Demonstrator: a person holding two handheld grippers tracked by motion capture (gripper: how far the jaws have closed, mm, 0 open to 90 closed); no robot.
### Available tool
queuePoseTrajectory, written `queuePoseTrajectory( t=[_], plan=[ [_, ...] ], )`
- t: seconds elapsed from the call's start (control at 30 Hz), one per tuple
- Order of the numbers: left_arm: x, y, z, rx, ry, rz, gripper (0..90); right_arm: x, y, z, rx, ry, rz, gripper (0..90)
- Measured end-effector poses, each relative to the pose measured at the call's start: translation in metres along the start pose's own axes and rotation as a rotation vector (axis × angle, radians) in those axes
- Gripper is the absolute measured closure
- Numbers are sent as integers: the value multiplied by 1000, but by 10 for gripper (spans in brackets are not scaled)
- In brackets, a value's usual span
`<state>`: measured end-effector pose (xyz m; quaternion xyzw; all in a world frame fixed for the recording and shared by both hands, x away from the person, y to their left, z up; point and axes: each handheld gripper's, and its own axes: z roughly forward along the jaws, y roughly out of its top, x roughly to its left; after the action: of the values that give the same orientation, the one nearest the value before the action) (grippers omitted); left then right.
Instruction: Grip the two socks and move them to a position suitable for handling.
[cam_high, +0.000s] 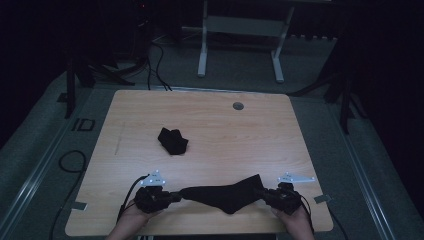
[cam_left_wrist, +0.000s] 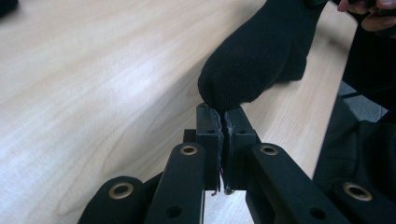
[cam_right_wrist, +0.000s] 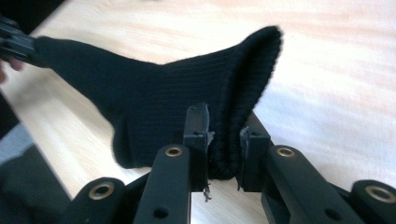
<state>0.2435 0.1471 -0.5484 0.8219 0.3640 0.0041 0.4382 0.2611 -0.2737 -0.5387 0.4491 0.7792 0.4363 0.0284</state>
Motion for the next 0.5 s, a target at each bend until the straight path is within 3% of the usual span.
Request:
queuePoseTrajectory(
  t=[0.1, 0.13, 0.17, 0.27, 0.3, 0.33, 0.4, 0.5],
  plan=[
    [4, -2, 3, 8, 3, -12, 860, -5, -4, 6, 33, -8, 11, 754],
    [7, -3, 3, 36, 13, -13, 807, -7, -6, 7, 56, -7, 19, 593],
    [8, -4, 3, 39, 17, -16, 717, -8, -6, 7, 60, -8, 20, 546],
    [10, -4, 0, 34, 40, -19, 561, -8, -6, 3, 54, -37, 21, 529],
    [10, -4, -2, 34, 57, -15, 561, -9, -5, 2, 49, -42, 21, 525],
    [10, -4, -4, 33, 89, -4, 507, -9, -4, 0, 41, -48, 21, 514],
    [10, -2, -9, 17, 119, -2, 505, -9, 1, -5, 21, -63, 10, 525],
    [4, 1, -13, -27, 105, 10, 537, -8, 7, -9, -3, -78, -20, 573]
  ],
)
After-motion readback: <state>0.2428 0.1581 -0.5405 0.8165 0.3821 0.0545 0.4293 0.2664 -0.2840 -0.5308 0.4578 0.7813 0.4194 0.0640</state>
